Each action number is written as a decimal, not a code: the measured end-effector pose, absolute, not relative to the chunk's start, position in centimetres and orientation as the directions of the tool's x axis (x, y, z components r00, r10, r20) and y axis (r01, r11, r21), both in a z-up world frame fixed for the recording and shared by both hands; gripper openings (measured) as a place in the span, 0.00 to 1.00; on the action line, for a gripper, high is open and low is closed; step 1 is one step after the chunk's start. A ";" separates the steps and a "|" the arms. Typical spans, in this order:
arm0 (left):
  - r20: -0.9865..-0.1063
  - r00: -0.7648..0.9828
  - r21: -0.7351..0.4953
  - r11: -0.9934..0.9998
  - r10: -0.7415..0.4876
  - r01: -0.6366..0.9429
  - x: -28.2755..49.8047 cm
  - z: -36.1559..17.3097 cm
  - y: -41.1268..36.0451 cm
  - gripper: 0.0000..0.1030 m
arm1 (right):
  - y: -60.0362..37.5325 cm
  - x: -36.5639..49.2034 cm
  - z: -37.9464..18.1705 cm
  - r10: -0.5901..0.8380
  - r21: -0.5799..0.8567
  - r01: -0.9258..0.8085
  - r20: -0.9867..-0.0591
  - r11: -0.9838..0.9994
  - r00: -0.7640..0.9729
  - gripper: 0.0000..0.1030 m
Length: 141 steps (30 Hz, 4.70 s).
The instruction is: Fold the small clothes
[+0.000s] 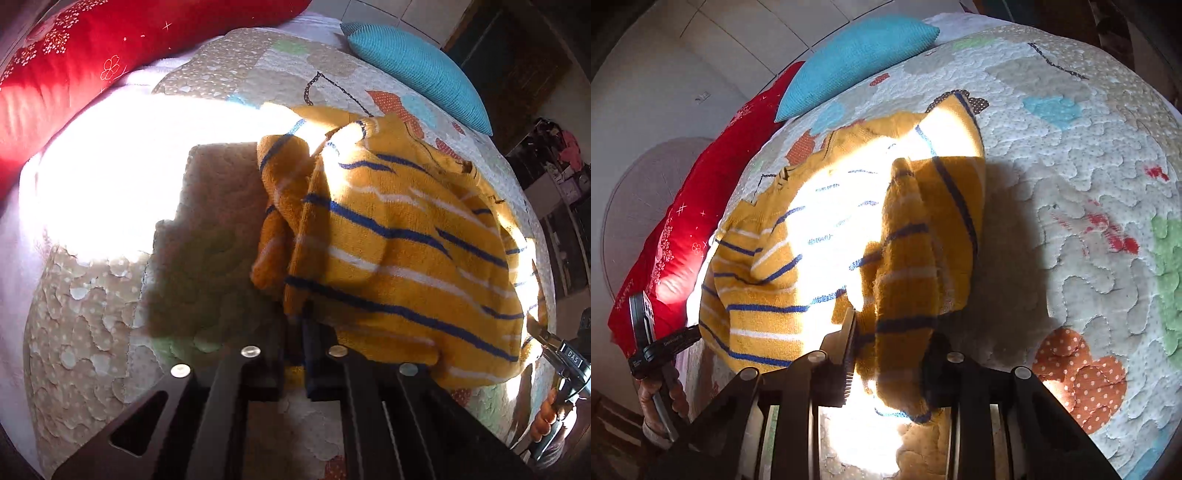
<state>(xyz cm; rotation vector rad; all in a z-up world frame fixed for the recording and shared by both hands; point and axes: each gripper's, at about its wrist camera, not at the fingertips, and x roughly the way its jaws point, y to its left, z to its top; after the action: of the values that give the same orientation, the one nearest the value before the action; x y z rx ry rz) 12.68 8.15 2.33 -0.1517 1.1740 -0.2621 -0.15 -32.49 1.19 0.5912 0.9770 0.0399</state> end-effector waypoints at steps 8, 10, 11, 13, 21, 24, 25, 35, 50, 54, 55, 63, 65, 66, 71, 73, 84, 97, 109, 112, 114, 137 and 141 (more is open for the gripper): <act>-0.871 0.444 -0.186 0.978 -0.210 0.097 10.4 5.1 11.5 0.11 | -33.7 -1.2 2.7 0.163 0.357 0.267 -0.819 0.895 0.550 0.28; -0.872 0.449 -0.191 0.980 -0.198 0.061 9.2 4.9 12.6 0.12 | -33.5 -2.2 4.0 0.131 0.336 0.269 -0.810 0.903 0.572 0.28; -0.868 0.454 -0.202 0.978 -0.203 0.052 8.5 4.9 13.1 0.17 | -33.1 -2.7 4.9 0.115 0.320 0.262 -0.804 0.911 0.583 0.28; -0.851 0.477 -0.227 0.973 -0.218 0.040 7.0 5.2 13.7 0.32 | -31.7 -3.2 6.7 0.097 0.288 0.224 -0.787 0.931 0.609 0.29; -0.780 0.585 -0.268 0.964 -0.222 0.008 0.1 6.6 14.5 0.60 | -19.0 -1.1 8.5 0.263 0.239 -0.121 -0.764 0.964 0.590 0.54; -0.763 0.608 -0.282 0.959 -0.219 -0.009 -1.9 6.7 15.6 0.65 | -12.6 0.3 6.8 0.310 0.206 -0.244 -0.783 0.947 0.540 0.55; -0.759 0.615 -0.283 0.959 -0.215 -0.014 -2.4 6.6 16.1 0.66 | -10.6 0.8 6.2 0.316 0.189 -0.281 -0.789 0.941 0.527 0.55; -0.732 0.661 -0.311 0.944 -0.165 -0.110 -5.5 6.4 22.2 0.68 | 5.9 5.7 -0.4 0.030 -0.293 -0.444 -0.808 0.847 0.589 0.58; -0.736 0.646 -0.346 0.932 -0.200 -0.105 -6.0 6.5 21.7 0.68 | 5.3 10.6 3.3 0.035 -0.183 -0.267 -0.763 0.946 0.646 0.12; -0.736 0.640 -0.332 0.942 -0.220 -0.057 -5.9 7.7 19.3 0.68 | -1.8 10.0 8.8 0.117 0.002 -0.163 -0.700 0.987 0.705 0.12; -0.736 0.637 -0.329 0.943 -0.227 -0.044 -5.8 7.9 18.6 0.68 | -4.3 9.7 9.9 0.125 0.047 -0.127 -0.682 0.991 0.720 0.12; -0.754 0.586 -0.313 0.947 -0.296 0.077 -4.5 8.4 11.8 0.68 | -26.4 2.8 9.1 0.013 0.289 0.235 -0.655 0.928 0.755 0.11; -0.763 0.566 -0.309 0.945 -0.313 0.107 -4.2 8.1 9.9 0.68 | -30.3 0.6 6.8 0.007 0.338 0.308 -0.684 0.889 0.729 0.11; -0.767 0.556 -0.306 0.944 -0.321 0.122 -4.1 8.0 8.9 0.68 | -31.7 -0.3 5.5 0.012 0.357 0.334 -0.700 0.872 0.714 0.11; -0.789 0.505 -0.289 0.936 -0.351 0.199 -3.1 7.5 4.2 0.68 | -34.8 -3.4 1.3 0.087 0.435 0.343 -0.714 0.833 0.695 0.12; -0.798 0.483 -0.280 0.932 -0.360 0.231 -2.7 7.4 2.4 0.68 | -35.1 -4.0 1.5 0.091 0.429 0.329 -0.712 0.842 0.696 0.16; -0.797 0.451 -0.254 0.900 -0.403 0.355 -0.9 8.2 -5.7 0.68 | -38.5 -2.9 6.2 0.183 0.543 0.244 -0.615 0.804 0.767 0.46; -0.783 0.466 -0.256 0.897 -0.411 0.361 3.4 8.5 -8.6 0.68 | -38.4 0.3 5.2 0.221 0.543 0.211 -0.622 0.812 0.751 0.12; -0.794 0.329 -0.385 0.842 -0.511 0.378 7.7 4.2 -11.3 0.80 | -40.9 -0.7 0.7 0.190 0.523 0.294 -0.686 0.800 0.703 0.65; -0.742 0.376 -0.428 0.824 -0.555 0.370 8.2 5.1 -9.3 0.86 | -41.7 -0.7 0.9 0.209 0.563 0.277 -0.648 0.779 0.732 0.72; -0.719 0.371 -0.484 0.806 -0.588 0.339 9.5 4.4 -8.3 0.88 | -41.5 0.4 0.3 0.243 0.584 0.271 -0.651 0.765 0.719 0.72; -0.804 0.252 -0.436 0.821 -0.539 0.368 11.3 1.9 -11.9 0.77 | -39.0 5.6 -0.1 0.280 0.588 0.262 -0.671 0.765 0.686 0.39; -0.779 0.365 -0.386 0.848 -0.511 0.363 8.3 4.6 -8.7 0.77 | -38.2 3.1 5.3 0.177 0.504 0.227 -0.633 0.833 0.754 0.39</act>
<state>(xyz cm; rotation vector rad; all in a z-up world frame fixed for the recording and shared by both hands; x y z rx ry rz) 8.27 -8.71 4.64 -0.1576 1.0573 -0.5648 3.12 -38.17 5.29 0.5984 0.7282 -0.0290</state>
